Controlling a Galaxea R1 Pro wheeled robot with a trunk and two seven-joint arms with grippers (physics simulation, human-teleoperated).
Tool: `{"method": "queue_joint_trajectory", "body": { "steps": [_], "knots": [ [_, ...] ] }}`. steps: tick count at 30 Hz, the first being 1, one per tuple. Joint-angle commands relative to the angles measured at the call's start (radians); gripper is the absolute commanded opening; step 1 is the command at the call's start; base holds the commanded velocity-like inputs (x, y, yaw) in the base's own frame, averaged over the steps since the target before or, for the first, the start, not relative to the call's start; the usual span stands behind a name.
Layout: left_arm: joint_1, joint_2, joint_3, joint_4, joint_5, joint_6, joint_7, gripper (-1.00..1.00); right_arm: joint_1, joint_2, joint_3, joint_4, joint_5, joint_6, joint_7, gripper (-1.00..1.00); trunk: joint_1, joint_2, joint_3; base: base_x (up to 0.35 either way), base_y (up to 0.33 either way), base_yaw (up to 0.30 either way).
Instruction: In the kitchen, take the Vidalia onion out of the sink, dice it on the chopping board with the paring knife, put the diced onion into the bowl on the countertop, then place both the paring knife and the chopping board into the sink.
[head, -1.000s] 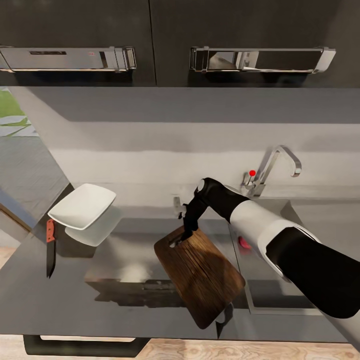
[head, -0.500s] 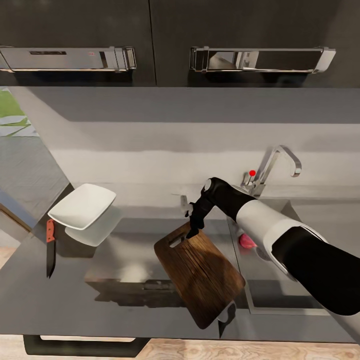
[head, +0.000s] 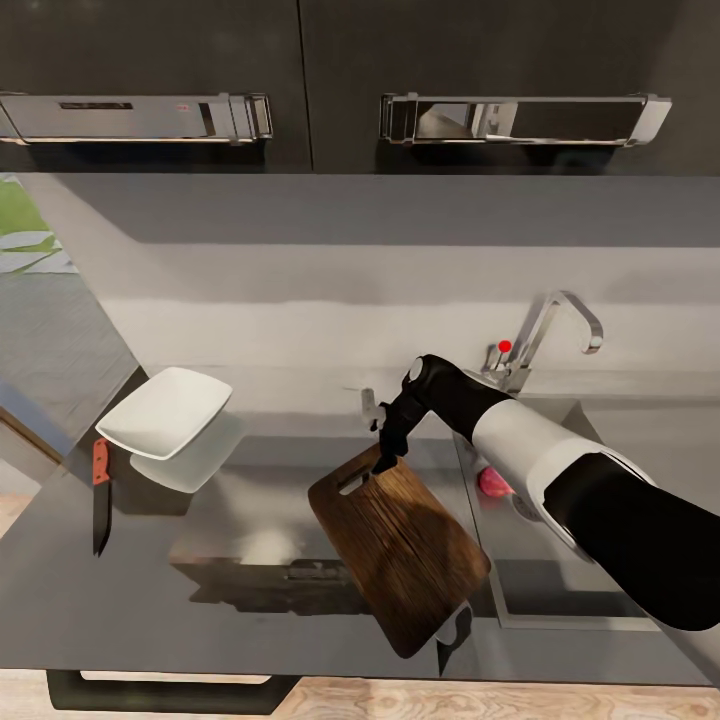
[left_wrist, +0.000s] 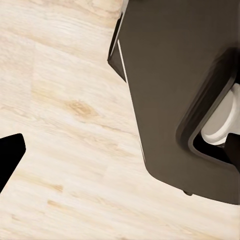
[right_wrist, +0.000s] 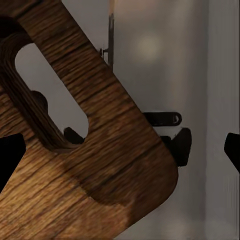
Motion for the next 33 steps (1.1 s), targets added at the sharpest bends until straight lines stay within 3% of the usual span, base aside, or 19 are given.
{"method": "queue_joint_trajectory", "body": {
  "steps": [1, 18, 33],
  "knots": [
    [-0.001, 0.0, 0.0, 0.002, 0.006, -0.005, -0.001, 1.0, 0.0, 0.0, 0.0, -0.001, 0.002, 0.011, -0.001, 1.0, 0.0, -0.001, -0.001, 0.0, 0.0, 0.0],
    [-0.001, 0.003, 0.0, 0.002, 0.006, -0.005, -0.001, 1.0, 0.0, 0.034, 0.001, -0.03, 0.0, 0.011, -0.024, 1.0, 0.0, -0.001, -0.001, 0.0, 0.0, 0.0],
    [-0.001, 0.006, 0.0, 0.002, 0.006, -0.007, -0.001, 1.0, 0.0, 0.035, 0.005, -0.031, 0.0, 0.008, -0.055, 1.0, 0.0, -0.001, -0.005, 0.0, 0.0, 0.0]
  ]
}}
